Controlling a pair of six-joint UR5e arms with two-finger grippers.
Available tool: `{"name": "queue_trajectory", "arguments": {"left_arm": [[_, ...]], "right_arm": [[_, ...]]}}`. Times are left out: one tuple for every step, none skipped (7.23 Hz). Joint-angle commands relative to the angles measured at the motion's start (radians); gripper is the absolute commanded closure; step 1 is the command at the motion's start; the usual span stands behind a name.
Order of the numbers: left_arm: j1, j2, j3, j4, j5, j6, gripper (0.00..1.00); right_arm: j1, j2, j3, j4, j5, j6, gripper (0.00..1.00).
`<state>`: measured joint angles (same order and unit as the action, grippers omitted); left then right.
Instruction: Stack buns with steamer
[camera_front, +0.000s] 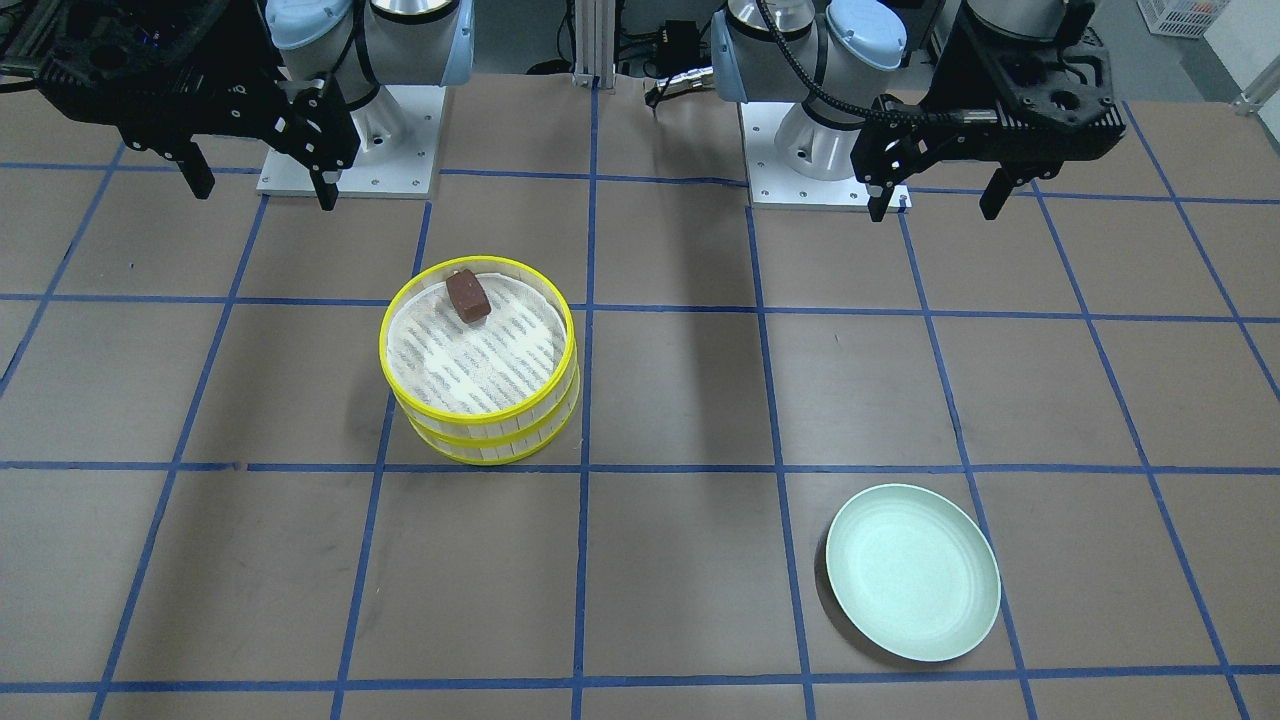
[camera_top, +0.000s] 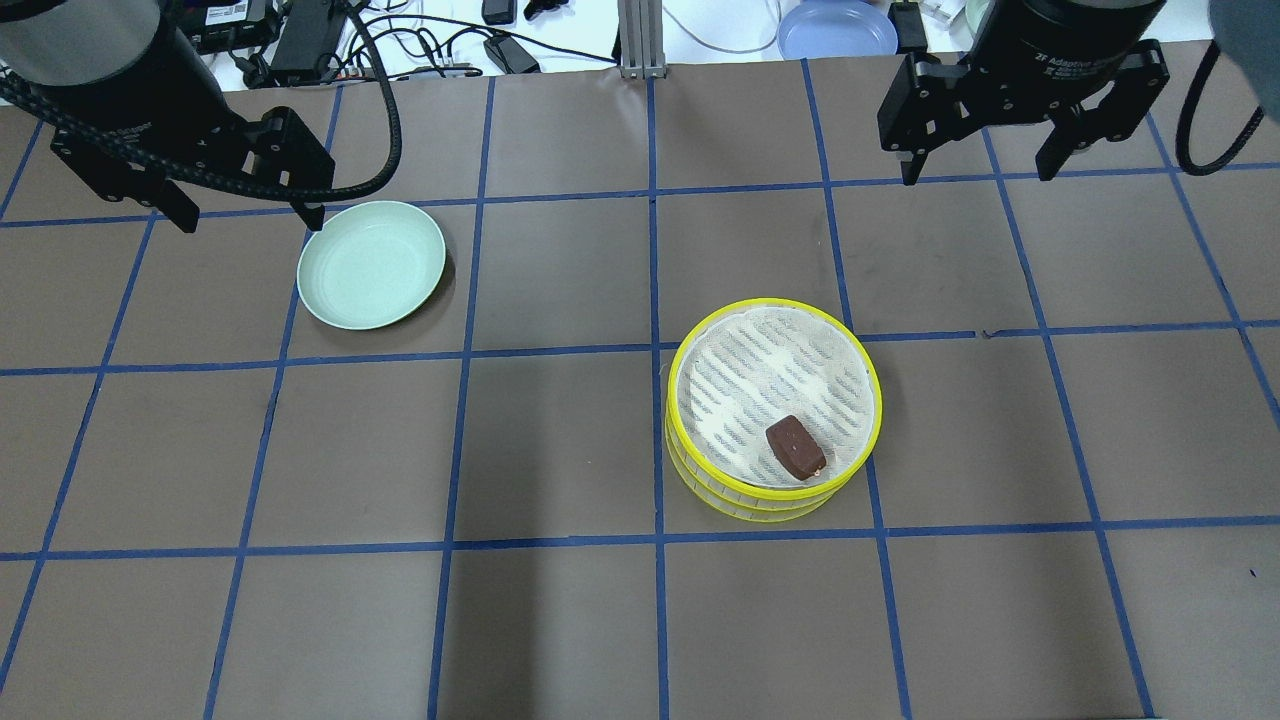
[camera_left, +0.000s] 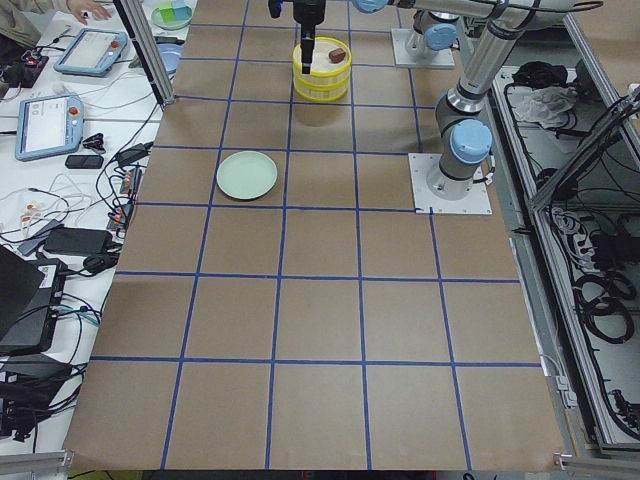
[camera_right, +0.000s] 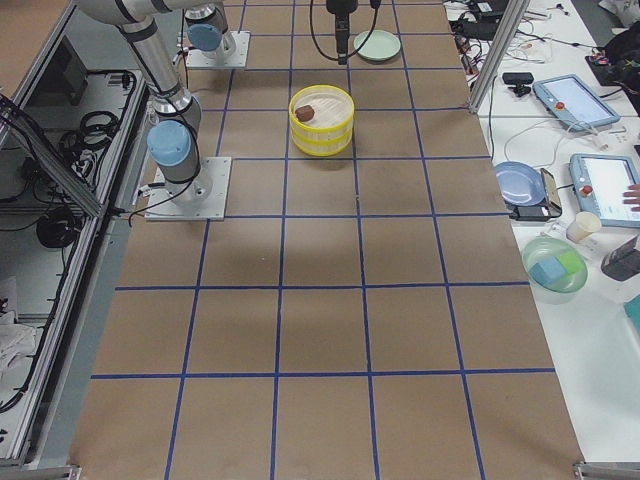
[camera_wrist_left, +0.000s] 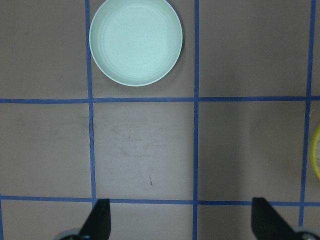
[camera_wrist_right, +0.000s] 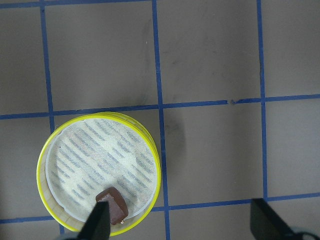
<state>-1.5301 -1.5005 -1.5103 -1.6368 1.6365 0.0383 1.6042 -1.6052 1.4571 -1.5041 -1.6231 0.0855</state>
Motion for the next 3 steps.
{"name": "queue_trajectory", "arguments": {"left_arm": [[0.001,0.002,-0.008,0.002,-0.009,0.000,0.00],[-0.001,0.003,-0.007,0.002,-0.006,0.000,0.00],[-0.004,0.023,-0.008,-0.020,-0.004,0.000,0.00]], "right_arm": [[0.000,0.004,0.000,-0.004,0.002,0.002,0.00],[0.000,0.005,0.000,-0.004,0.000,0.000,0.00],[0.000,0.002,0.000,-0.002,0.000,0.002,0.00]]}}
